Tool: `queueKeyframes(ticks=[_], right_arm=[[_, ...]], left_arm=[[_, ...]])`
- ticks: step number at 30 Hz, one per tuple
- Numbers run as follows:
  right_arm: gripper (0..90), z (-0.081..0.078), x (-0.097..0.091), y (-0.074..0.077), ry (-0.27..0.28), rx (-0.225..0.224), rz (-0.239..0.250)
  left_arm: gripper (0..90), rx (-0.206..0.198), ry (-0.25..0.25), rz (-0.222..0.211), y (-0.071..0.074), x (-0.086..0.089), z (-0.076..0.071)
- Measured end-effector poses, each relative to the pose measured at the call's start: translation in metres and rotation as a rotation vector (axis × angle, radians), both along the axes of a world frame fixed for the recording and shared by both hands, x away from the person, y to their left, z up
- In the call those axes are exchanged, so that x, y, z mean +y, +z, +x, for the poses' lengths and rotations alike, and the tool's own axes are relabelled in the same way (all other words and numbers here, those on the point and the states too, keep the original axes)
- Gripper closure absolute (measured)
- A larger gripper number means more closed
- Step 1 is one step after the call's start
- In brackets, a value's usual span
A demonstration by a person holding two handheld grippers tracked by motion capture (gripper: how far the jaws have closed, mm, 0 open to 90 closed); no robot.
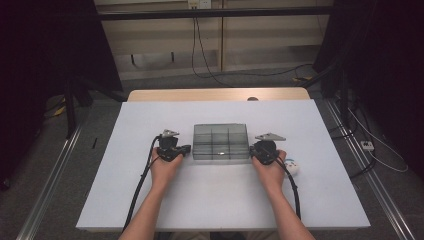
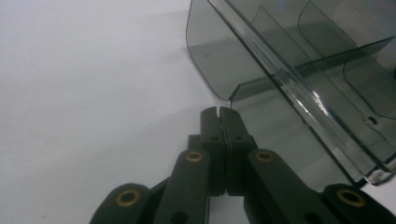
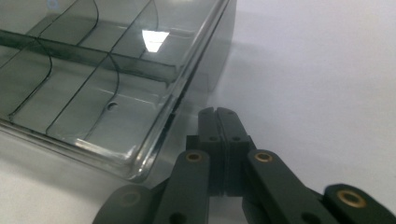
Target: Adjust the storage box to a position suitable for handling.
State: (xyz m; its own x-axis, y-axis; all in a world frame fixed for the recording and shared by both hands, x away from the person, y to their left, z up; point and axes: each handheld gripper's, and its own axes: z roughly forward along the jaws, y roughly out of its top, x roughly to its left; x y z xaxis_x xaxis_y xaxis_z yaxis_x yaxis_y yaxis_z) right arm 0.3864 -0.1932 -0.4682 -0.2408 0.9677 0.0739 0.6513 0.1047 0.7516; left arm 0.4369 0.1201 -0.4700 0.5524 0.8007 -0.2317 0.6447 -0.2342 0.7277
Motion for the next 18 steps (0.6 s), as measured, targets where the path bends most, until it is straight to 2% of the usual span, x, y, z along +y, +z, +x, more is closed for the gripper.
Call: queueKeyframes(ticks=[5,6,7,11,18], right_arm=[[90.0,0.001,-0.0006,-0.0004,0.003,0.006,0.015],[90.0,0.0009,-0.0003,-0.0004,0.006,0.005,0.014],[90.0,0.0006,0.0,-0.0004,0.006,0.005,0.013],[90.0,0.0008,-0.0011,-0.0006,0.012,0.007,0.026],[90.0,-0.003,-0.0011,0.0,0.036,0.016,0.039]], left_arm=[[89.6,0.014,0.008,-0.01,0.0006,-0.0026,0.0022],[89.6,0.019,-0.009,-0.02,-0.0003,-0.0064,0.0023],[90.0,0.019,-0.006,-0.014,0.0,-0.0069,0.0022],[90.0,0.039,-0.003,-0.042,-0.001,-0.0046,0.0029],[90.0,0.037,0.005,-0.013,0.0013,-0.0055,-0.0004]])
